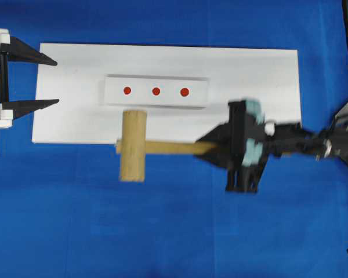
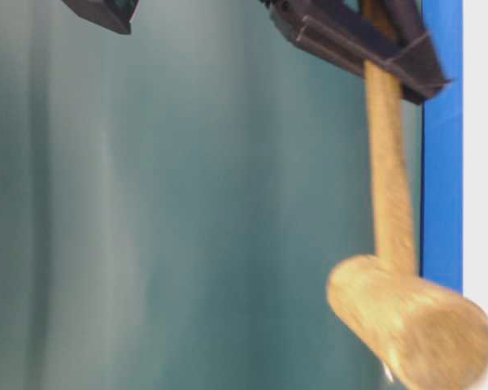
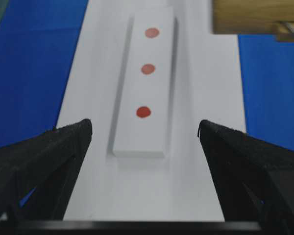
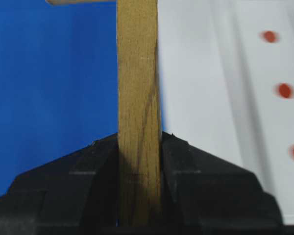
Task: Hit the mark with a hammer.
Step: 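Carry the mallet with the right gripper back below the board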
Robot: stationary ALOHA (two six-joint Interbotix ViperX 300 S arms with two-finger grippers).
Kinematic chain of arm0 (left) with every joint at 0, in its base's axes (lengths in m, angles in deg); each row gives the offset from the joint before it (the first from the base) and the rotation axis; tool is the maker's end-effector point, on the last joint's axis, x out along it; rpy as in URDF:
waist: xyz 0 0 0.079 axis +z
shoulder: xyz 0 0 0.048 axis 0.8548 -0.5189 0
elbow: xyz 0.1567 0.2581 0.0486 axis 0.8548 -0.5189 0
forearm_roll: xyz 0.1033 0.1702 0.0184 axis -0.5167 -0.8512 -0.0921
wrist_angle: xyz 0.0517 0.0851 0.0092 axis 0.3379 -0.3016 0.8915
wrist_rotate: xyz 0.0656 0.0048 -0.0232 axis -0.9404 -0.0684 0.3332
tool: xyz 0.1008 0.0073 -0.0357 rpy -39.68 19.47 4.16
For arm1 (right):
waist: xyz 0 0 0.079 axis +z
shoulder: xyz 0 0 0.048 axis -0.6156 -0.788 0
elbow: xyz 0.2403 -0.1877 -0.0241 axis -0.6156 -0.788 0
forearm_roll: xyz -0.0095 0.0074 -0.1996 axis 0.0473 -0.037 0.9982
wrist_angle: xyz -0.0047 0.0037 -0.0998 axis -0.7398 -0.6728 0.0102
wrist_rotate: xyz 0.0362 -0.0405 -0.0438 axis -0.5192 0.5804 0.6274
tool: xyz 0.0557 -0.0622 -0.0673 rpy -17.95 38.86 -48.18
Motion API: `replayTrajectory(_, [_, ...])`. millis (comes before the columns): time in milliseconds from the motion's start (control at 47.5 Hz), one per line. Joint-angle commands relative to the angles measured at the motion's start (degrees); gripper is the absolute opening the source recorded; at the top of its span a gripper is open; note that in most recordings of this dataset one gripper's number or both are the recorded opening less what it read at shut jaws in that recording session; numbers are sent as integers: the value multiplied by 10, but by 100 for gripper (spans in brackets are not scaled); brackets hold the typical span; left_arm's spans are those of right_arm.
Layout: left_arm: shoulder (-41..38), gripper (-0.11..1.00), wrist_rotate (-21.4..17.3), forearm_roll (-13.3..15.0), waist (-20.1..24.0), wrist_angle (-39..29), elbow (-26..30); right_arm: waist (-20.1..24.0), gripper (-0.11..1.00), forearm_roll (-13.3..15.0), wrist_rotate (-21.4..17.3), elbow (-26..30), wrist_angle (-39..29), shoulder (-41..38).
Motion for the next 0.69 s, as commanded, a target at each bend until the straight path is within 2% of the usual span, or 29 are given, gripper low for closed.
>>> replayTrajectory(0, [-2,88,1,1,3,5,4,35,9,-19,-4,33,33,-16])
replayTrajectory(105, [-2,88,1,1,3,5,4,66,9,-39,-3,59,54,-51])
replayTrajectory(231, [-2,88,0,1,3,5,4,73,9,-48,-3,89,54,-88])
replayTrajectory(673, [-1,88,1,1,2,5,-4,72,9,-47,-3,149,42,-186])
